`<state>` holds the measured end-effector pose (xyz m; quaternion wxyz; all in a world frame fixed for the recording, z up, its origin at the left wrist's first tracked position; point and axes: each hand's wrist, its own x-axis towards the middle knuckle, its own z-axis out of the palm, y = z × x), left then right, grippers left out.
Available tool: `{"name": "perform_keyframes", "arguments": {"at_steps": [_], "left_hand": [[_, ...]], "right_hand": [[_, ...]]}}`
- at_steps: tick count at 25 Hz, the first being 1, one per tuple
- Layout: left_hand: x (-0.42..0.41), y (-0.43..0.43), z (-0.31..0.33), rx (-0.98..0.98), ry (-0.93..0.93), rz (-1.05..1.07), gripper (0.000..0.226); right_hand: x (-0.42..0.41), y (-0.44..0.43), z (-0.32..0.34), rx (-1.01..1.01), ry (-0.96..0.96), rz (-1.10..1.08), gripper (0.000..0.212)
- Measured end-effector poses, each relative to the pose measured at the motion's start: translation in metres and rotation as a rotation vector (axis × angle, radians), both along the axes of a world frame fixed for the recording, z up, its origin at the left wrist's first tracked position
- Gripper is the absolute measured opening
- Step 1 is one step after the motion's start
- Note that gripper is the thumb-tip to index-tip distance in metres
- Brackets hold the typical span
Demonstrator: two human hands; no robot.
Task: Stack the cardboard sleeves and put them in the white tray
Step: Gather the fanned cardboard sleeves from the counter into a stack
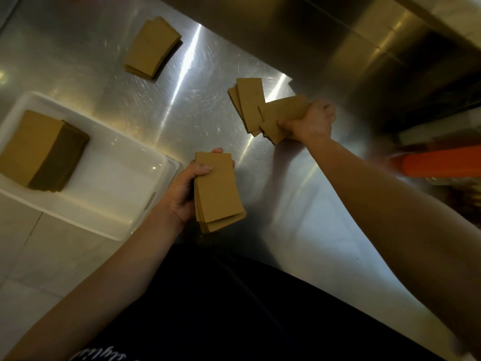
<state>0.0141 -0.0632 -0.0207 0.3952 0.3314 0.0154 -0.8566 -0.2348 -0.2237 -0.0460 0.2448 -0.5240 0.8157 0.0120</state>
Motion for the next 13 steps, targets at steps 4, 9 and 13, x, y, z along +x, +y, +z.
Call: {"name": "perform_keyframes", "arguments": {"at_steps": [4, 9, 13], "left_hand": [[0.003, 0.001, 0.001, 0.013, 0.003, 0.019, 0.073], [0.000, 0.001, 0.001, 0.012, -0.009, -0.005, 0.072], [-0.001, 0.000, -0.001, -0.002, 0.001, -0.009, 0.065]], "right_hand": [[0.000, 0.009, -0.003, -0.015, 0.023, -0.090, 0.112], [0.002, 0.018, -0.003, 0.048, -0.083, -0.259, 0.106], [0.004, 0.028, -0.003, -0.057, -0.346, -0.460, 0.092]]}}
